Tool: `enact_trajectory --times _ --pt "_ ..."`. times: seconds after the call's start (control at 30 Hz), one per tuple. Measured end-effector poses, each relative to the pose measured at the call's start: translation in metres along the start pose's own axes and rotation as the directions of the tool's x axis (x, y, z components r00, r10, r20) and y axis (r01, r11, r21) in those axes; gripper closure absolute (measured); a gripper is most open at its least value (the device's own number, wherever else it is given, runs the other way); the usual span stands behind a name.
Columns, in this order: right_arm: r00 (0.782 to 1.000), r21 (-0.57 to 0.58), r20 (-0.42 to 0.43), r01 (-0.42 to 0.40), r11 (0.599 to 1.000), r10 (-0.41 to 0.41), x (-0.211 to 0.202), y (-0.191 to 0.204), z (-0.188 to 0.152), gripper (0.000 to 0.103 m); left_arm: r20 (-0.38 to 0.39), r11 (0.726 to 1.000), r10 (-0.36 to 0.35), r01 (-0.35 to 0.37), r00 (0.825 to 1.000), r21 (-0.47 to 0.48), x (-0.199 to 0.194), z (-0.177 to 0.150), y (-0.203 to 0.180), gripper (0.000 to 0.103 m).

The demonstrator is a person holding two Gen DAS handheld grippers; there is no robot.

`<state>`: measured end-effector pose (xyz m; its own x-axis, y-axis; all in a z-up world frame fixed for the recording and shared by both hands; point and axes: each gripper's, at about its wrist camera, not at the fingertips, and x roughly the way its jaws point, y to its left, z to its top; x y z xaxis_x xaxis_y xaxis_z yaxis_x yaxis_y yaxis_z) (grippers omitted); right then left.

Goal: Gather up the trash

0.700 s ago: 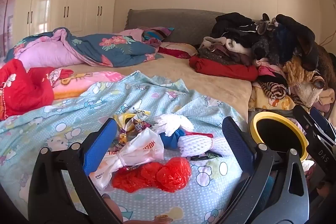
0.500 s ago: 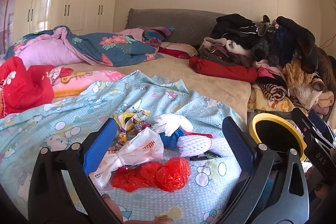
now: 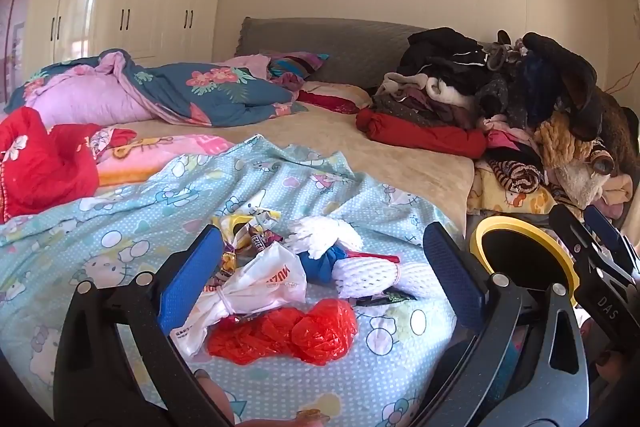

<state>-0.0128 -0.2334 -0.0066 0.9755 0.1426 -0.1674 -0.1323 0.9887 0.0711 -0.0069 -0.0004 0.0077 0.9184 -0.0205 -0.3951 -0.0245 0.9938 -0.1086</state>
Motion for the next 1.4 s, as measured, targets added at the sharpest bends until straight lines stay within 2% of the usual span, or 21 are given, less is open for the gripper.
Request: enact_trajectory --times 1.4 --pt "1.000 -0.008 0.002 -0.012 1.000 0.012 -0.0008 0.0030 0.0000 0.006 0.000 1.000 -0.011 0.011 1.000 -0.014 0.0018 -0.0014 0.0009 0.011"
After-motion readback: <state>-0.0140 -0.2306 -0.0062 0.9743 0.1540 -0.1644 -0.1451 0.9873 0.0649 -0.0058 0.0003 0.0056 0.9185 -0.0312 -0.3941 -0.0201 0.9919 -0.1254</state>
